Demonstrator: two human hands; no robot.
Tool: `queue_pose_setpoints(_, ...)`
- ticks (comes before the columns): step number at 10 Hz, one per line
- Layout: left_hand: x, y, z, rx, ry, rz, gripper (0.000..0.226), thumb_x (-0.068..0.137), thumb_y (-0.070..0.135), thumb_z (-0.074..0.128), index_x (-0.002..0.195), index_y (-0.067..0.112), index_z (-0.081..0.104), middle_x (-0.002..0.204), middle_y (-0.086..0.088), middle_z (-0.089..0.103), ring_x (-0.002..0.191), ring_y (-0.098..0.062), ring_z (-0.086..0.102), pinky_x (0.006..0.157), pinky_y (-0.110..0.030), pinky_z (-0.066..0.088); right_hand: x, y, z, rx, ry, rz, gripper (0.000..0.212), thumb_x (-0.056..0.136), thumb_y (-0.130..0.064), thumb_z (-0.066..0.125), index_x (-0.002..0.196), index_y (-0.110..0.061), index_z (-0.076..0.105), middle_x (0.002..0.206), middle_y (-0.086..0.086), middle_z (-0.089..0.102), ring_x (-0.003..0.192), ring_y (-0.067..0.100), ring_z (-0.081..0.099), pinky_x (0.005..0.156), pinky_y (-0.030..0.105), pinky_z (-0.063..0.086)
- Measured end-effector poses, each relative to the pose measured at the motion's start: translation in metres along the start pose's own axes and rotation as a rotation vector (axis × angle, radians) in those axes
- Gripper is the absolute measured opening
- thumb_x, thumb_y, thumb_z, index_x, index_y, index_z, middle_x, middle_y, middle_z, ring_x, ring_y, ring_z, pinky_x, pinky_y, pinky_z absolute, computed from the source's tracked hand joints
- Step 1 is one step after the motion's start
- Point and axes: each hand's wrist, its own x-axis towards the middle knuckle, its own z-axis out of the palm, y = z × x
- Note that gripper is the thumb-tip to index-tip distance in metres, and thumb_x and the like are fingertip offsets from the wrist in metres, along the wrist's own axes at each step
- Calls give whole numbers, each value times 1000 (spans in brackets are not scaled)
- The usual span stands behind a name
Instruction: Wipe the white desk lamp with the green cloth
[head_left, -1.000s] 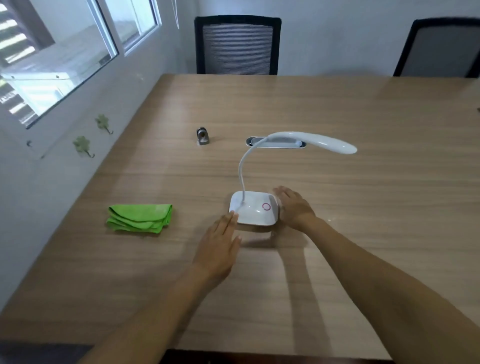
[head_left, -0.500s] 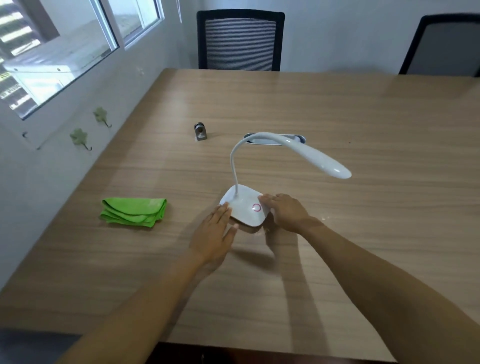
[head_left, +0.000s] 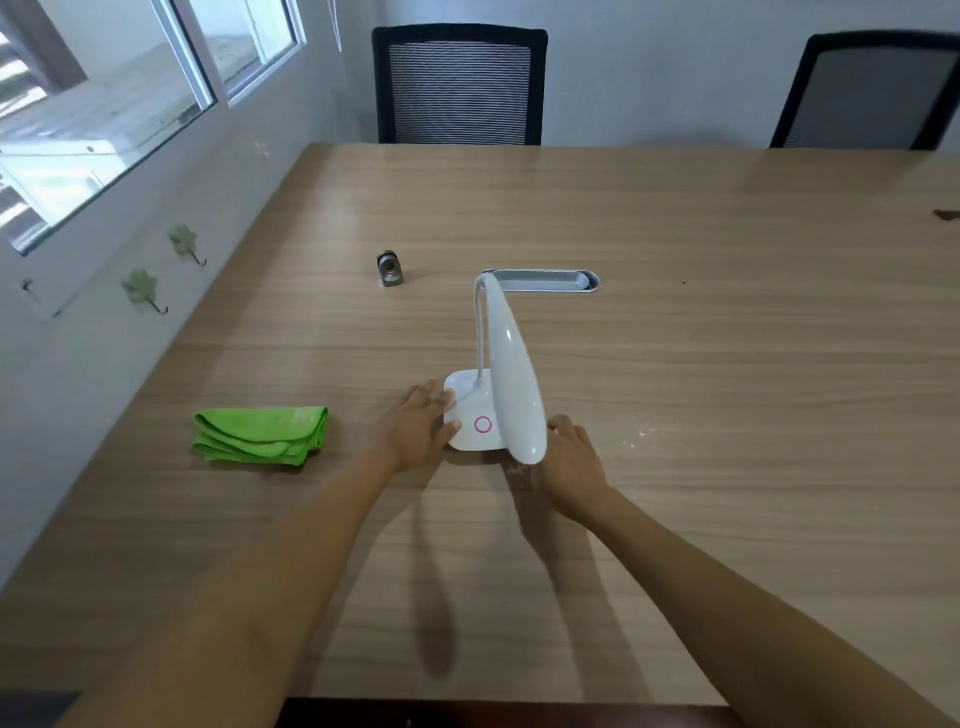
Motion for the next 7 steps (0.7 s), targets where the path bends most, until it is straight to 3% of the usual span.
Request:
queue_pose_setpoints(1, 5, -1, -6, -43, -4, 17, 58, 95, 38, 41, 148, 18, 29, 157, -14, 25, 146, -26, 19, 119, -34, 16, 3, -4, 4, -33, 25, 23, 45, 56, -32, 80, 97, -26, 64, 95, -6, 73, 76, 28, 61, 60, 33, 52)
queue_pose_setpoints(2, 2, 4, -11, -105, 32, 16, 60, 92, 32, 52, 146, 16, 33, 152, -16, 35, 143, -27, 28, 117, -38, 25, 2, -13, 3, -38, 21, 62, 49, 58, -26, 78, 105, -25, 65, 107, -4, 71, 80, 31, 60, 63, 36, 51)
queue_pose_setpoints(3, 3, 2, -5, -112, 28, -6, 65, 89, 31, 56, 147, 19, 30, 153, -17, 32, 142, -31, 29, 115, -43, 28, 5, -16, 4, 3, 68, 63, 49, 71, -21, 69, 118, -23, 58, 122, 0, 64, 94, 36, 55, 75, 42, 47)
queue_pose_setpoints(5, 9, -7, 9, -36, 14, -59, 59, 84, 42, 49, 140, 29, 37, 146, -15, 43, 134, -35, 40, 108, -46, 39, 4, -9, 4, 65, -14, 75, 46, 86, -26, 51, 132, -22, 46, 144, -1, 46, 125, 41, 36, 99, 46, 34)
queue_pose_setpoints(6, 10, -6, 13, -8, 35, -25, 65, 87, 46, 45, 146, 26, 27, 154, -13, 30, 141, -35, 28, 114, -46, 30, 3, -14, 5, 75, -69, 87, 45, 89, -33, 47, 133, -28, 44, 147, -5, 41, 130, 39, 29, 103, 44, 30)
queue_pose_setpoints(7, 6, -8, 14, -47, 58, 3, 71, 90, 48, 42, 150, 22, 15, 159, -8, 17, 147, -29, 16, 118, -44, 23, 8, -6, -8, 231, 85, 165, 54, 78, -41, 34, 128, -29, 53, 140, 1, 53, 121, 41, 44, 97, 46, 38)
